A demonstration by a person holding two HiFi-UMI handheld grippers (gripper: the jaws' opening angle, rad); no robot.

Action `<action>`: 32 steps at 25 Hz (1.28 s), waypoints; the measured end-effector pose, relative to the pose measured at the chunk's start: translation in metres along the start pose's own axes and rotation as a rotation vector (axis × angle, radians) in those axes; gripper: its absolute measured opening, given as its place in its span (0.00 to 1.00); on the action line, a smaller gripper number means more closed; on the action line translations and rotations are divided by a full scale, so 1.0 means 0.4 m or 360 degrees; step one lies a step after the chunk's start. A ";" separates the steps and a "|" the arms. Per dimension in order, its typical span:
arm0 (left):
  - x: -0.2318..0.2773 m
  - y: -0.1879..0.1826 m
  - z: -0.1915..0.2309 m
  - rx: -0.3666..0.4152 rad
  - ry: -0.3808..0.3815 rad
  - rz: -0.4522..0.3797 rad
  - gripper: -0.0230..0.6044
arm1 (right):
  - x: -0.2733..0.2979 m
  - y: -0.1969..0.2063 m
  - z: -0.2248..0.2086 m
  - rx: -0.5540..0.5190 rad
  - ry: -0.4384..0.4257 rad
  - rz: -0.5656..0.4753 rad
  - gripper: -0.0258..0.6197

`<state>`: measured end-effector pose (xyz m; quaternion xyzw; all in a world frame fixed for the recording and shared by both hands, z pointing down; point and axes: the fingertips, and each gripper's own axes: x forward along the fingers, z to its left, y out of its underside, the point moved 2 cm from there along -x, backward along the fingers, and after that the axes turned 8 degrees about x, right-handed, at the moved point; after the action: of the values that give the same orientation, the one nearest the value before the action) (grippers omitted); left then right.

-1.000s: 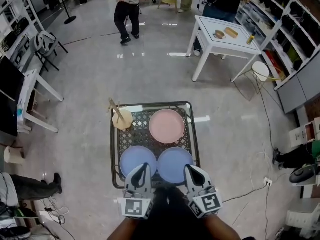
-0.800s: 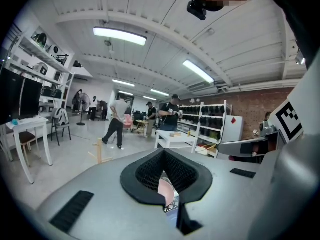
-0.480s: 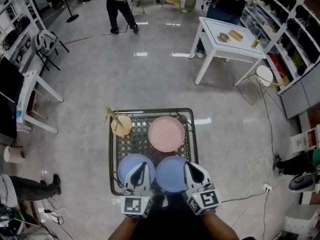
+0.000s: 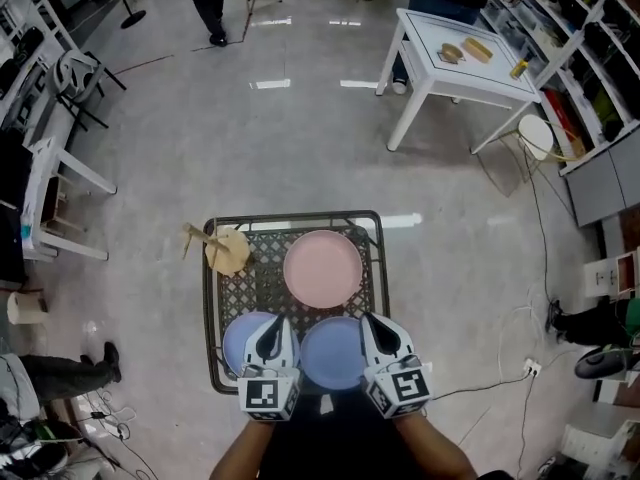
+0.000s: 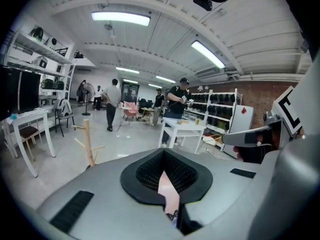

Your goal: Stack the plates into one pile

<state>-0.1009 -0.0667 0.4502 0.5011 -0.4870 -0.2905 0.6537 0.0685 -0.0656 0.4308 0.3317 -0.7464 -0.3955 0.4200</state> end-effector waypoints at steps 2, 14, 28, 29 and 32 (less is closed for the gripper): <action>0.031 0.011 0.010 -0.0018 -0.0008 0.0026 0.06 | 0.031 0.008 -0.018 0.0001 -0.0006 0.0027 0.05; 0.235 0.184 0.038 -0.0154 0.0053 0.0323 0.06 | 0.199 0.105 -0.155 0.0064 0.0064 0.0233 0.05; 0.391 0.429 0.083 -0.0324 0.0045 0.0639 0.19 | 0.377 0.316 -0.329 0.0093 0.0213 0.0555 0.05; 0.400 0.446 0.085 -0.0336 0.0044 0.0665 0.21 | 0.387 0.333 -0.341 0.0096 0.0227 0.0576 0.05; 0.427 0.493 0.097 -0.0358 0.0036 0.0734 0.24 | 0.417 0.386 -0.379 0.0117 0.0273 0.0660 0.07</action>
<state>-0.0975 -0.1645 0.6949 0.3042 -0.5457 -0.1806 0.7597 0.1071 -0.1787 0.6766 0.2186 -0.7741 -0.2435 0.5420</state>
